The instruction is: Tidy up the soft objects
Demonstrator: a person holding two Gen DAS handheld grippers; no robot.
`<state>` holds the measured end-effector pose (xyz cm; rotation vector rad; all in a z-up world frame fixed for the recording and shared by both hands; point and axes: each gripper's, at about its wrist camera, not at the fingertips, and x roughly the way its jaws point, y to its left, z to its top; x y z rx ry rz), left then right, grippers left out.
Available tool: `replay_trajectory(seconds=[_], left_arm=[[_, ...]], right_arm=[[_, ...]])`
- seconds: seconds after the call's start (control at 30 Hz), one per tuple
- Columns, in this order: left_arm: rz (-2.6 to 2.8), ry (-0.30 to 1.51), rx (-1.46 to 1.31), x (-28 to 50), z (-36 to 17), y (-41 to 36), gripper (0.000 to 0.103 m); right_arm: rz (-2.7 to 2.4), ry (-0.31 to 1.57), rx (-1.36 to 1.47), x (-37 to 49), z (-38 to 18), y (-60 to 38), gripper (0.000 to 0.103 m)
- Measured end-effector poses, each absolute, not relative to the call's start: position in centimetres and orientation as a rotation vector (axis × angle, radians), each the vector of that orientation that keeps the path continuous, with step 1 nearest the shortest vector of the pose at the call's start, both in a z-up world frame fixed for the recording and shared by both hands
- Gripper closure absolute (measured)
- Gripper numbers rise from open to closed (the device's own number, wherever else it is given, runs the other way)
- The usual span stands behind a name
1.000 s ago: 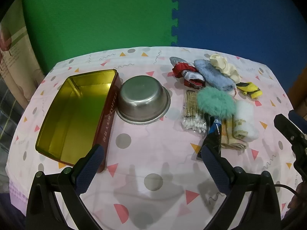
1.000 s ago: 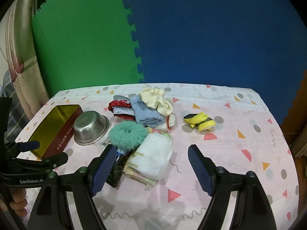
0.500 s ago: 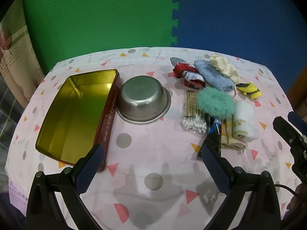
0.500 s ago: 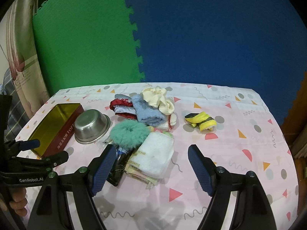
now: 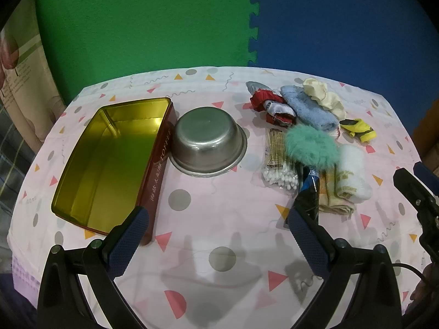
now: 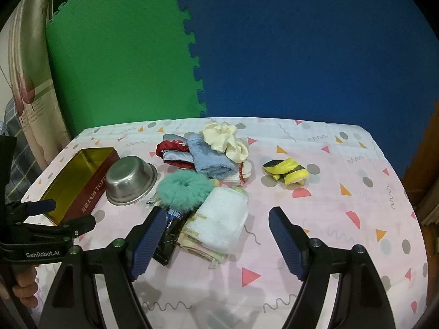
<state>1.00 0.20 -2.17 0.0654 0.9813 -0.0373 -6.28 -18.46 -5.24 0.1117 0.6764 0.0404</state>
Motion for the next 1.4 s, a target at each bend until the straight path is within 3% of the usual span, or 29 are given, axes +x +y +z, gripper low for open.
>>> replay_trajectory(seconds=[0.73, 1.4], left_arm=[[-0.029, 0.997, 0.073, 1.8, -3.4, 0.3, 0.002], [-0.062, 1.019, 0.099, 4.8, -4.9, -0.9, 0.002]], right_arm=[[-0.015, 0.682, 0.042, -4.0, -7.1, -22.1, 0.023], [-0.071, 0.791, 0.055, 8.4, -12.9, -29.1, 0.023]])
